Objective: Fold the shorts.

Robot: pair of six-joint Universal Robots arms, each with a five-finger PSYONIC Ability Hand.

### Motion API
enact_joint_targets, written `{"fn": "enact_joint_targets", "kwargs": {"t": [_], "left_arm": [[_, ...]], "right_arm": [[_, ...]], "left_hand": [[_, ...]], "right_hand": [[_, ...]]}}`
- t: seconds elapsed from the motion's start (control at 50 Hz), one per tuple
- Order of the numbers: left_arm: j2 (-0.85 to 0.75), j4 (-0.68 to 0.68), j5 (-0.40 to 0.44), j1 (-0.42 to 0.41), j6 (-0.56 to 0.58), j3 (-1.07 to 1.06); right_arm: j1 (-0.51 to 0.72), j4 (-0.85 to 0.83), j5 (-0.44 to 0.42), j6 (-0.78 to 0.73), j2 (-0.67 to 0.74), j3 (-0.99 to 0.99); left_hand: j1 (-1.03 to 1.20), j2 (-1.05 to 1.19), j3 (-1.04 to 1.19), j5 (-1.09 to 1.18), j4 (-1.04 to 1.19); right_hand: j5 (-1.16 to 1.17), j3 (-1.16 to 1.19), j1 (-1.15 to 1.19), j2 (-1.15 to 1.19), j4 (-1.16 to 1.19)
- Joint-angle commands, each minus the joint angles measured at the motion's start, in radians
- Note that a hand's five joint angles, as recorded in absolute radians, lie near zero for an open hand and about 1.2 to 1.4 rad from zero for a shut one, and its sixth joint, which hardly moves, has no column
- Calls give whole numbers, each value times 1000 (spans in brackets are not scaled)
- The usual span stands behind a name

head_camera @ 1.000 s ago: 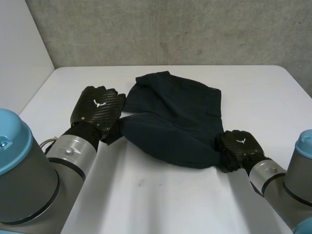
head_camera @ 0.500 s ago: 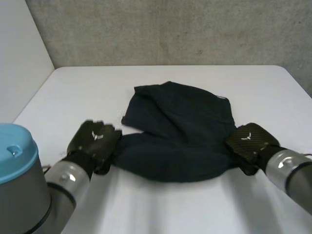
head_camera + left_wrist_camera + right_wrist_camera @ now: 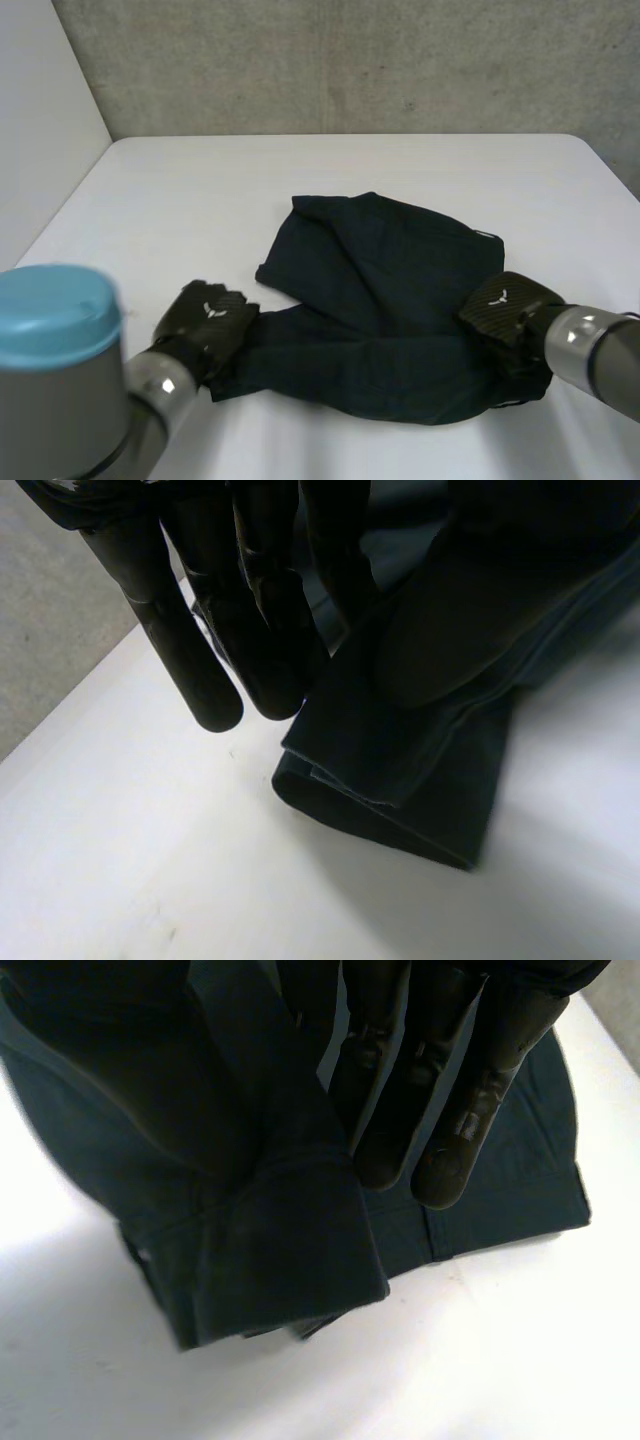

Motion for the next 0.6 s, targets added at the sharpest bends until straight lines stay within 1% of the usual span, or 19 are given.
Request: {"fn": "enact_joint_targets", "kwargs": {"t": [0.02,0.06,0.08,0.12,0.14,0.16,0.2,0.22,0.28,0.3,0.32,0.38,0.44,0.5,0.6], "left_arm": [[-195,46,-32,34,57,278],[-201,69,-41,46,83,347],[-201,104,-44,57,109,420],[-195,150,-41,63,139,488],[-192,176,-38,65,154,520],[-186,252,-38,65,174,583],[-178,352,-36,66,186,631],[-163,462,-32,69,194,672],[-126,613,-18,82,195,703],[-97,687,8,88,194,702],[-85,707,25,86,194,700],[-54,703,71,89,189,693],[-48,672,73,91,185,662],[-48,629,71,98,160,581],[-60,571,70,125,68,435]], "right_arm": [[52,-91,73,6,121,-174],[66,-146,106,18,127,-267],[69,-171,114,24,129,-303],[72,-221,122,33,131,-378],[74,-284,123,36,135,-463],[77,-312,123,36,135,-493],[83,-378,122,35,135,-560],[88,-458,123,36,132,-617],[95,-595,122,47,121,-657],[103,-695,120,70,112,-656],[109,-727,119,82,108,-654],[141,-810,122,139,65,-631],[145,-791,122,162,42,-595],[144,-760,122,168,48,-559],[157,-731,111,159,98,-457]], "left_hand": [[265,199,202,237,197],[265,199,202,237,197],[265,199,202,237,197],[265,199,202,237,197],[265,199,202,237,197],[265,199,202,237,197],[265,199,202,237,197],[265,199,202,237,197],[265,199,202,237,197],[265,199,202,237,197],[265,199,202,237,197],[265,199,202,237,197],[265,199,202,237,197],[265,199,202,237,197],[265,199,202,237,197]], "right_hand": [[247,218,417,230,206],[247,218,417,230,206],[247,218,417,230,206],[247,218,417,230,206],[247,218,417,230,206],[247,218,417,230,206],[247,218,417,230,206],[247,218,417,230,206],[247,218,417,230,206],[247,218,417,230,206],[247,218,417,230,206],[247,218,417,230,206],[247,218,417,230,206],[247,218,417,230,206],[247,218,417,230,206]]}}
